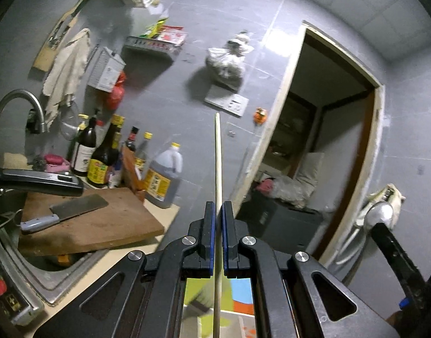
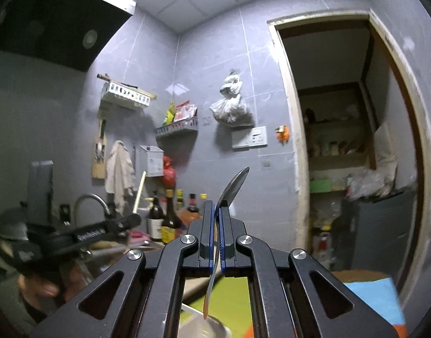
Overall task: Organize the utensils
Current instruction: 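Lift the chopstick with the left tool while the right tool carries the spoon to the basket, then open the left tool into the basket while the right tool releases the spoon there, then move both tools to the chopsticks and metal peeler on the cloth, then close the left tool on a wooden chopstick while the right tool grasps the metal peeler, then lift the chopstick with the left tool while the right tool carries the peeler to the basket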
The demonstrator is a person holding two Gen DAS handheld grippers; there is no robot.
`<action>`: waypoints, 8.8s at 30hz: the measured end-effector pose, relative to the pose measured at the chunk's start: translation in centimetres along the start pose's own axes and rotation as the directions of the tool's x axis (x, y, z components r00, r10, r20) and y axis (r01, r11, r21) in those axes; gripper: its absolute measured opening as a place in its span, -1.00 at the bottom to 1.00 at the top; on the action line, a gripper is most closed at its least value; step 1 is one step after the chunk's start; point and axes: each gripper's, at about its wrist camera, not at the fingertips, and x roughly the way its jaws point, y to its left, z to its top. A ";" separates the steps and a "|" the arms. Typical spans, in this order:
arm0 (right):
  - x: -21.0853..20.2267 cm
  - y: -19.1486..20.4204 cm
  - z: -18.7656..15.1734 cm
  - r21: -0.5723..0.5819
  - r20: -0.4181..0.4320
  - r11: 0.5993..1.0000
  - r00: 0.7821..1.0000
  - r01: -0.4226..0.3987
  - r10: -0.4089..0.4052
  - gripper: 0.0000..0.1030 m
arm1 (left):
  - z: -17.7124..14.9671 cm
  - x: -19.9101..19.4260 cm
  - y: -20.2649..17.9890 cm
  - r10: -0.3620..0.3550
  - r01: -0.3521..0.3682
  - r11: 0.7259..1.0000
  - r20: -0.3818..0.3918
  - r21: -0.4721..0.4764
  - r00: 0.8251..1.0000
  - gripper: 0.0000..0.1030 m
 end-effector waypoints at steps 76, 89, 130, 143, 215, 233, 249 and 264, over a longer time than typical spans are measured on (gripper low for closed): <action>-9.3 -10.1 -2.8 -0.114 -0.140 0.961 0.954 0.252 -0.266 1.00 | -8.4 -1.3 -11.1 -0.091 0.118 0.980 -0.166 0.160 0.982 0.90; -12.2 -15.4 -5.7 -0.114 -0.268 0.920 0.880 0.376 -0.393 1.00 | -13.8 1.3 -16.3 -0.127 0.203 0.955 -0.320 0.216 0.939 0.90; -9.7 -17.7 -14.8 -0.021 -0.779 0.974 0.607 0.224 -0.156 0.50 | -25.8 12.7 -17.9 0.010 0.280 0.939 -0.831 0.199 0.557 -0.56; -9.0 -17.2 -15.9 -0.099 -0.812 0.962 0.538 0.255 -0.227 0.40 | -26.0 14.6 -19.3 -0.006 0.339 0.921 -0.863 0.193 0.506 -0.91; -8.1 -17.7 -12.1 0.162 -0.633 0.952 0.768 0.259 -0.101 -0.80 | -21.2 6.5 -17.8 -0.070 0.295 0.927 -0.666 0.231 0.743 -0.95; -9.5 -10.7 -5.5 0.090 -0.275 0.986 0.955 0.139 -0.109 -0.80 | -12.7 -0.5 -16.0 -0.228 0.300 0.927 -0.297 0.224 0.927 -0.95; -0.8 -4.3 -1.0 0.157 -0.012 0.980 0.992 -0.122 0.125 -0.80 | -2.3 -1.3 -5.2 -0.069 0.070 0.982 -0.010 0.177 0.998 -0.95; 4.4 -2.8 -4.9 0.222 0.007 0.971 0.996 -0.089 0.089 -0.80 | -3.4 0.7 2.5 0.019 -0.019 1.000 0.001 0.001 1.000 -0.95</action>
